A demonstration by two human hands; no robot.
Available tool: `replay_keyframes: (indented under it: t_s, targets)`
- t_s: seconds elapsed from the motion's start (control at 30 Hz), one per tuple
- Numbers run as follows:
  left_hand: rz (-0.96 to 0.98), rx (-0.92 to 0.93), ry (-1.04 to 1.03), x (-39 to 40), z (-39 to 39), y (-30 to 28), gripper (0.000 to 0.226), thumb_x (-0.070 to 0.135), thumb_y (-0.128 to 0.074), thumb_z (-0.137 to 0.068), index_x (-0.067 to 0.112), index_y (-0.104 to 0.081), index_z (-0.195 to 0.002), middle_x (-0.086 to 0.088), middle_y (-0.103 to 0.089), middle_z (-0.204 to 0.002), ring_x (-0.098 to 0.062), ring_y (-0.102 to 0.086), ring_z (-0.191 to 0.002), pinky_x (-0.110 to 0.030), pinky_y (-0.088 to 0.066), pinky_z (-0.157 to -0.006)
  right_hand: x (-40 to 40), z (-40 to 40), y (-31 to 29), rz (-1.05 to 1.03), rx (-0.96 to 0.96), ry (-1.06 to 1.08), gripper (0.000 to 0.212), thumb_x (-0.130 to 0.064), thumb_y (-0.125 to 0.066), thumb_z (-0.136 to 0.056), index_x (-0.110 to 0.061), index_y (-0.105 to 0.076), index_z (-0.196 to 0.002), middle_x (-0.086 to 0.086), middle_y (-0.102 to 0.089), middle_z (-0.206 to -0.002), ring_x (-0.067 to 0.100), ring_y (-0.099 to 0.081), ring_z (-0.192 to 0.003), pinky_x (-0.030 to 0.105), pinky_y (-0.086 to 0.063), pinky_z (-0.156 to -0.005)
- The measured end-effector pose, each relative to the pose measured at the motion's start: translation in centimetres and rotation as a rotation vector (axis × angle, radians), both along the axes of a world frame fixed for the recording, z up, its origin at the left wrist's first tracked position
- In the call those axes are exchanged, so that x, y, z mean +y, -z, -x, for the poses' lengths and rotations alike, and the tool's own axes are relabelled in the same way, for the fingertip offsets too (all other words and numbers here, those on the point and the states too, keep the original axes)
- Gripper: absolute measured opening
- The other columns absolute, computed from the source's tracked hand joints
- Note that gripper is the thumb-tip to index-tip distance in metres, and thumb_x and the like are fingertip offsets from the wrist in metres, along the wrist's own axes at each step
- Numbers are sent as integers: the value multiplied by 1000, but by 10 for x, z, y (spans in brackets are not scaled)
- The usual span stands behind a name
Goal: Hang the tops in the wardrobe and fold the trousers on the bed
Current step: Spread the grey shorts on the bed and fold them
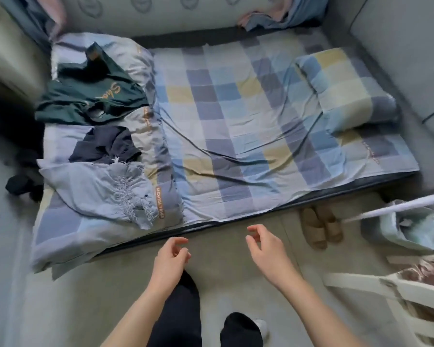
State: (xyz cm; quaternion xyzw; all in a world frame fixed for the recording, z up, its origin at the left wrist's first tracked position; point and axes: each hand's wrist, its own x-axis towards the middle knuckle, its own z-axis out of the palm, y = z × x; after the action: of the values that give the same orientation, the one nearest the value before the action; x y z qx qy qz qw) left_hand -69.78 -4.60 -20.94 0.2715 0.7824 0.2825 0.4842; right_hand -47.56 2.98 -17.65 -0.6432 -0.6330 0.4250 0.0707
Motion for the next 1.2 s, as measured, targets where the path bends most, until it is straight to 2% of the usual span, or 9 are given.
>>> replay_keyframes:
  t_s: [0.13, 0.4, 0.53, 0.7, 0.8, 0.87, 1.0, 1.1, 1.2]
  targets:
    - [118, 52, -83, 22, 108, 53, 23, 9, -63, -86, 32, -63, -91, 3, -70, -83, -18, -65, -83, -22, -44, -66, 49, 104, 49, 122, -55, -128, 24, -26, -54, -94, -16, -58, -116, -10, -57, -89, 12, -55, -87, 21, -35, -75]
    - [340, 189, -25, 77, 253, 162, 17, 8, -61, -86, 13, -67, -101, -8, -70, -106, -25, -63, -103, -31, -46, -92, 116, 274, 154, 247, -70, -414, 26, -28, -50, -95, -13, -58, -115, 2, -65, -110, 22, -59, -102, 28, -42, -82]
    - [427, 99, -75, 103, 274, 211, 7, 11, -59, -87, 17, -61, -85, -5, -64, -89, -25, -61, -93, -31, -46, -85, 134, 332, 202, 248, -50, -551, 22, -24, -50, -94, -14, -62, -109, 5, -67, -108, 23, -61, -99, 33, -48, -87]
    - [504, -169, -513, 113, 242, 261, 4, 12, -59, -87, 8, -60, -89, -16, -60, -92, -26, -61, -90, -34, -44, -77, 154, 358, 255, 252, -23, -717, 32, -9, -53, -87, -20, -63, -115, 3, -61, -112, 20, -59, -101, 29, -46, -87]
    - [566, -355, -934, 113, 217, 281, 54, 24, -68, -86, 3, -39, -126, -18, -57, -120, -36, -61, -110, -47, -49, -91, 159, 365, 279, 168, -43, -973, 56, 0, -51, -82, -25, -54, -132, 4, -47, -132, 26, -47, -118, 35, -42, -97]
    - [587, -500, -1157, 109, 208, 289, 55, 28, -70, -87, 7, -35, -124, -11, -56, -117, -35, -64, -99, -46, -50, -82, 158, 367, 293, 111, -89, -1176, 67, 2, -49, -83, -31, -42, -141, 2, -33, -145, 28, -35, -127, 41, -43, -98]
    - [429, -789, -1269, 101, 198, 307, 15, 14, -61, -94, 7, -58, -107, -9, -64, -92, -23, -66, -78, -40, -47, -79, 156, 370, 316, -173, -237, -1477, 49, -3, -53, -85, -22, -46, -130, 9, -17, -153, 34, -26, -132, 40, -45, -82]
    - [270, -698, -1338, 99, 197, 303, 19, -7, -57, -89, 2, -61, -105, -11, -65, -76, -18, -63, -64, -33, -51, -75, 162, 370, 322, -300, -307, -1544, 29, -15, -49, -92, -19, -50, -120, 10, -14, -155, 37, -17, -139, 42, -37, -90]
    - [133, -427, -1240, 96, 201, 274, 28, -11, -57, -81, 10, -67, -98, -4, -74, -84, -16, -69, -78, -31, -56, -76, 169, 371, 323, -322, -273, -1612, 34, -21, -50, -91, -27, -49, -124, 7, -10, -157, 39, -7, -143, 47, -22, -108]
